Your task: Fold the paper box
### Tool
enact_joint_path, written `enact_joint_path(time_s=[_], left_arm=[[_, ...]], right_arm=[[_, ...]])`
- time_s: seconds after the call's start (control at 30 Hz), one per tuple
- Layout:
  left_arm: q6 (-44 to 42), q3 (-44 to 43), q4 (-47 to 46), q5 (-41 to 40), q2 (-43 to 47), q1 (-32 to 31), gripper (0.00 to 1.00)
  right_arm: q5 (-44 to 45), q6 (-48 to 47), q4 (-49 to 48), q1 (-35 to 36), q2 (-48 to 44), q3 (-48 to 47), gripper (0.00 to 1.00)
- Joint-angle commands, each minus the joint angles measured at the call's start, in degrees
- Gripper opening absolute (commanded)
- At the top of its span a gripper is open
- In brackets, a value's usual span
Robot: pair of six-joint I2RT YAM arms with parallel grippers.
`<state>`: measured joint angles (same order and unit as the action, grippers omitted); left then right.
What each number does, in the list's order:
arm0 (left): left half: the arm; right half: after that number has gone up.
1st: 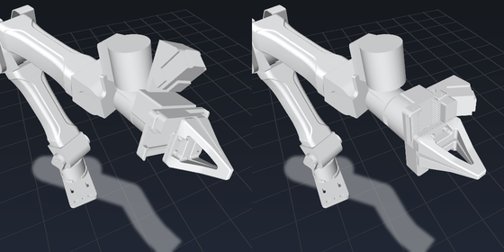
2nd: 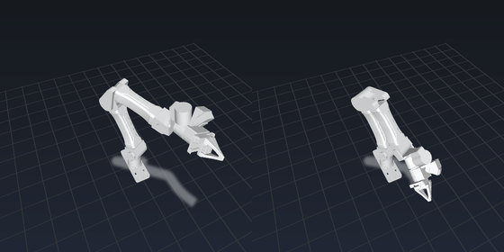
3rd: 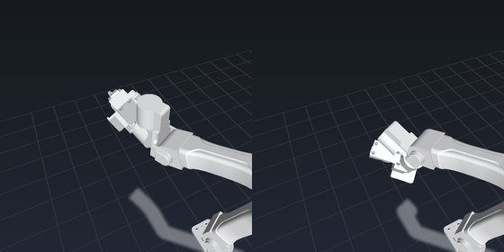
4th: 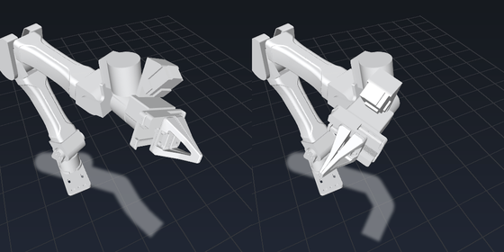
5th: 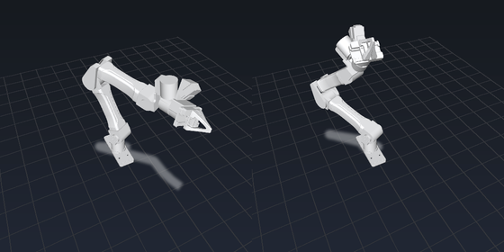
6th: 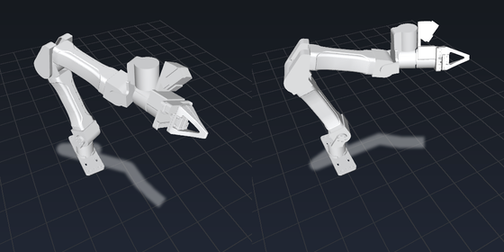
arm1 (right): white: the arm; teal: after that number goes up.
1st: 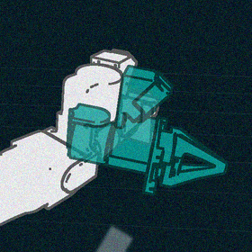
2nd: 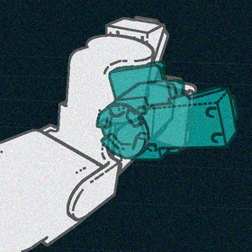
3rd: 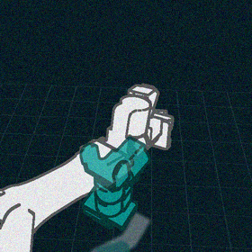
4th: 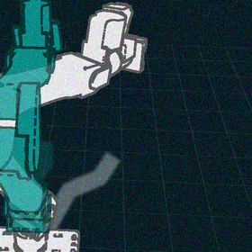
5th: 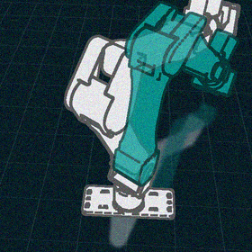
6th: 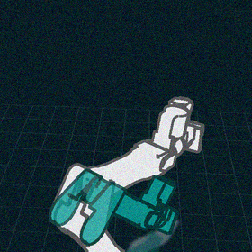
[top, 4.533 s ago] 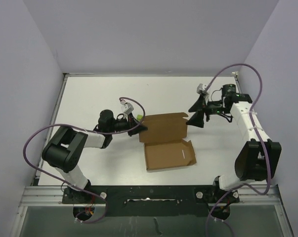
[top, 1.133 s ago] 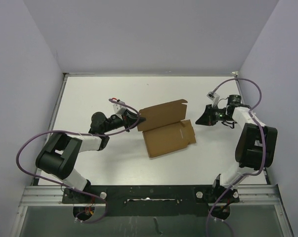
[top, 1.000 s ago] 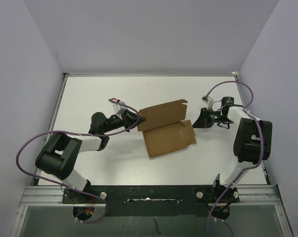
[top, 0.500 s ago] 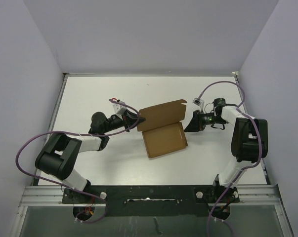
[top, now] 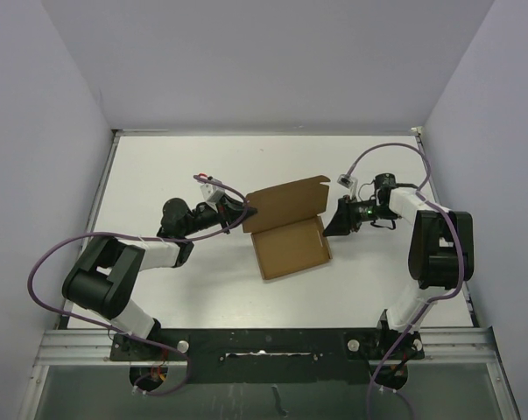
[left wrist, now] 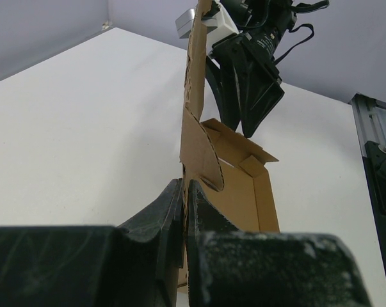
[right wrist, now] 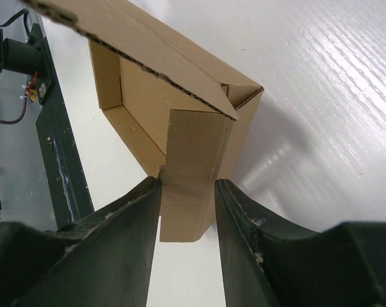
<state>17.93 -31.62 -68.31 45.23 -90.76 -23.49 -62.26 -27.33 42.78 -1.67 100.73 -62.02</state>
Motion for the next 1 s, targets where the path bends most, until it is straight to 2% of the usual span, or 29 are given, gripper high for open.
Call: enact_joint_path(time_s=[0.0,0.2,0.43,0.53,0.7,0.97], left_arm=[[0.8,-0.4,-3.7,-0.5,3.2,0.4,0.0],[1.4,-0.4,-4.5,-0.5,2.9,0.3,0.0],[2.3,-0.3,-5.8,-0.5,2.4,0.3,0.0],[2.5,-0.2,-6.0,-0.5,2.3,0.3,0.0],[2.3,0.3,-6.1,-0.8,2.3,0.3,0.0],[2.2,0.5,-6.2,-1.1,2.4,0.3,0.0]], right_arm=[[0.2,1.3,-2.0,1.7,0.0,-0.5,0.4],[-0.7,0.9,-2.3,2.7,0.5,-0.4,0.44],[2.3,1.6,-4.3,3.5,1.2,0.3,0.44],[-0.1,1.2,-3.9,3.7,1.4,0.1,0.44],[-8.4,-2.4,-0.7,3.6,0.6,-0.6,0.63],[-14.1,-0.7,0.6,1.2,3.0,-1.3,0.65]])
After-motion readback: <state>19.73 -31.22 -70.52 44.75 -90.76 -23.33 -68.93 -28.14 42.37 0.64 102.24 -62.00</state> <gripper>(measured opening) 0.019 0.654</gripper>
